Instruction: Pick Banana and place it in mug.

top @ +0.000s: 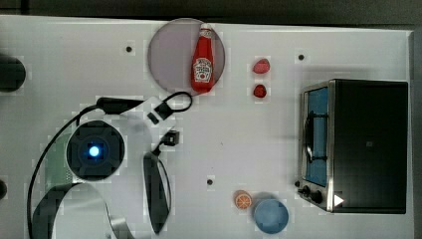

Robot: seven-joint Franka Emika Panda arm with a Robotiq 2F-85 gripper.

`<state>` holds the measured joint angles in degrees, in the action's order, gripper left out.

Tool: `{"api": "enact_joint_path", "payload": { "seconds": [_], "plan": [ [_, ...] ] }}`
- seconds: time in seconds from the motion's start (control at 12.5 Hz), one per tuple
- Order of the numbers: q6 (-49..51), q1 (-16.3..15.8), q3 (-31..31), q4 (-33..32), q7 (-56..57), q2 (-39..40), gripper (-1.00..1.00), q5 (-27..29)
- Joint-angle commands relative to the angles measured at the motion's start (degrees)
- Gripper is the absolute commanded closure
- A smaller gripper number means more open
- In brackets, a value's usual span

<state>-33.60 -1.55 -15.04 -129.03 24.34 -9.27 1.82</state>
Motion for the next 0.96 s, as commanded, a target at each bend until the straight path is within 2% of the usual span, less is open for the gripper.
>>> {"api": "enact_joint_path", "payload": {
  "seconds": [0.08, 0.4, 0.56, 0.72, 0.96],
  "plan": [
    [8.54, 1.72, 8.96, 3.9, -2.71, -5.79, -1.0, -0.61],
    [14.09, 2.14, 17.41, 9.29, -2.92, -7.73, -1.0, -1.51],
    [17.94, 2.37, 19.73, 12.34, -8.75, -7.42, -1.0, -1.65],
    [22.69, 2.39, 20.66, 14.79, -18.26, -7.32, -1.0, -2.05],
    [25.15, 2.35, 20.15, 16.56, -20.5, -7.06, -1.0, -3.03]
  ]
}}
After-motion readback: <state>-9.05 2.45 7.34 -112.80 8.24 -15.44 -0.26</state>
